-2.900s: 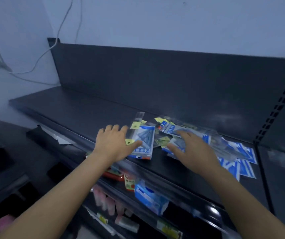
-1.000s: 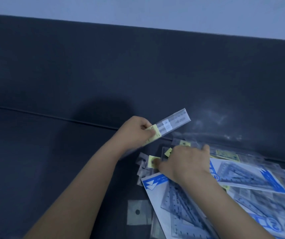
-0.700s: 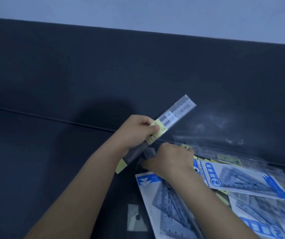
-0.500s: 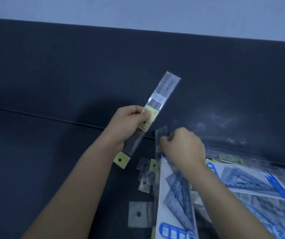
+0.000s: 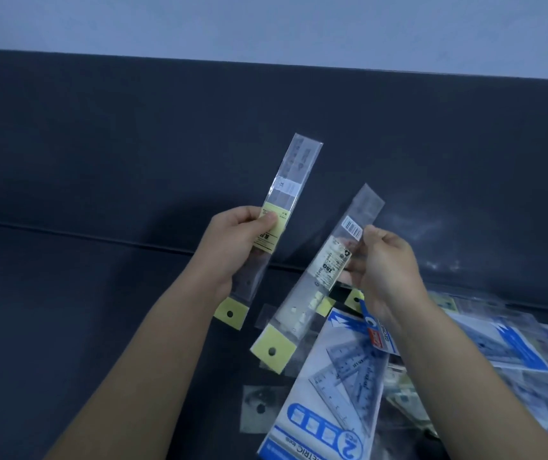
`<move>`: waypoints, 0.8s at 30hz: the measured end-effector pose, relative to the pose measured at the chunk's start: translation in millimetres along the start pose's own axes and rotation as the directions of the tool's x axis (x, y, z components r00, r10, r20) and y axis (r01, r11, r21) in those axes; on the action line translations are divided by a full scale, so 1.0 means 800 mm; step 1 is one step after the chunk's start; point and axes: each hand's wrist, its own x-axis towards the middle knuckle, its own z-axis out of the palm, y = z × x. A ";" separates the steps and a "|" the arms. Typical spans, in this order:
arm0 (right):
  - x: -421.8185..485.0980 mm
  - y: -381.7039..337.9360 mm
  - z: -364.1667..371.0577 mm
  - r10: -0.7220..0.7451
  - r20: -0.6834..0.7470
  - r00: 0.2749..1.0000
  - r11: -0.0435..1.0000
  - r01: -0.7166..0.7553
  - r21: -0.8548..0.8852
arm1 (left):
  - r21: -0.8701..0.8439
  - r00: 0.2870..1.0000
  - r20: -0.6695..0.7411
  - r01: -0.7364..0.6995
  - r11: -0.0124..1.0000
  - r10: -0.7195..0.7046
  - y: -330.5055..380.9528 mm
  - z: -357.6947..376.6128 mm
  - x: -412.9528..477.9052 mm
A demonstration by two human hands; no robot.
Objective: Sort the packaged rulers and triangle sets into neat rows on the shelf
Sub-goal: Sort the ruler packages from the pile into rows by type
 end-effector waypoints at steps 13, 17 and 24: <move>-0.009 0.023 -0.006 0.212 0.124 0.969 0.977 -0.214 0.004 | -0.024 0.997 0.080 0.026 0.999 -0.024 -0.006 0.012 -0.009; -0.020 0.006 -0.011 0.156 0.130 0.979 0.985 -0.163 0.048 | 0.011 0.994 0.108 0.030 0.999 -0.031 -0.004 0.014 -0.014; -0.069 -0.042 -0.068 0.148 -0.043 0.988 0.989 -0.147 0.026 | 0.089 0.956 0.279 0.062 0.994 -0.084 0.021 0.051 -0.041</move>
